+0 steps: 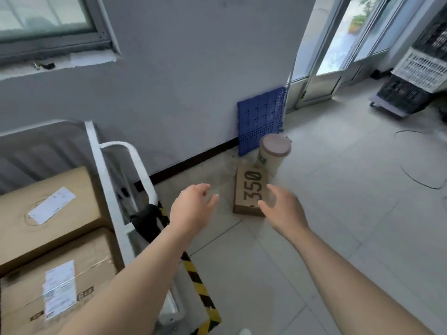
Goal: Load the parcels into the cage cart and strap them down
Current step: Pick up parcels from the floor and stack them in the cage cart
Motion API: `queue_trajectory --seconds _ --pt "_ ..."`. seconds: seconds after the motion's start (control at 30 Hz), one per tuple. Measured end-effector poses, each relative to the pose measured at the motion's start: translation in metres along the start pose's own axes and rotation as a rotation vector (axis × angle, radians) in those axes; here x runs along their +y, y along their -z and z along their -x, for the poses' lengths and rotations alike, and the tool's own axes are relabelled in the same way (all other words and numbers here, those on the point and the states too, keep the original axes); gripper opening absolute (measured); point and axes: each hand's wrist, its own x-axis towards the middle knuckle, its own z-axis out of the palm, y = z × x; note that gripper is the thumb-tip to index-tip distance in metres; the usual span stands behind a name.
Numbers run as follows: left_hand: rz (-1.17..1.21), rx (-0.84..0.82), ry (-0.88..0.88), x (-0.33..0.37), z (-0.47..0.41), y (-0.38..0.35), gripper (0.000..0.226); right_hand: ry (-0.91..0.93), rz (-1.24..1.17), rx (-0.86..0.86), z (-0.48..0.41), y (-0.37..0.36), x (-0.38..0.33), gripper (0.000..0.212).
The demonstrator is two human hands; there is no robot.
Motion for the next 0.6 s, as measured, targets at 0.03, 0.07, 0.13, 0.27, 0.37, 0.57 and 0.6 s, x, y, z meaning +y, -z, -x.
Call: queue_trajectory --seconds 0.03,0.07,0.13,0.27,0.37,0.57,0.6 --pt "0.002 -0.017 0.001 0.013 -0.004 -0.014 0.047 -0.026 0.011 -0.002 -0.007 0.008 0.017 0.055" --pt "0.003 -0.036 0.005 0.026 -0.008 -0.026 0.046 -0.049 0.020 -0.005 -0.013 0.015 0.033 0.056" --pt "-0.007 -0.065 0.018 0.046 -0.018 -0.047 0.046 -0.090 0.021 -0.010 -0.028 0.026 0.059 0.057" --pt "-0.030 -0.112 0.048 0.073 -0.054 -0.081 0.047 -0.148 -0.012 -0.019 -0.065 0.035 0.098 0.057" --pt "-0.021 -0.146 0.092 0.086 -0.091 -0.102 0.049 -0.167 -0.033 -0.034 -0.100 0.032 0.119 0.057" --pt "-0.021 -0.217 0.166 0.097 -0.189 -0.147 0.048 -0.219 -0.029 -0.108 -0.199 0.015 0.148 0.056" --pt "-0.024 -0.228 0.180 0.098 -0.208 -0.154 0.048 -0.229 -0.035 -0.119 -0.218 0.012 0.153 0.055"
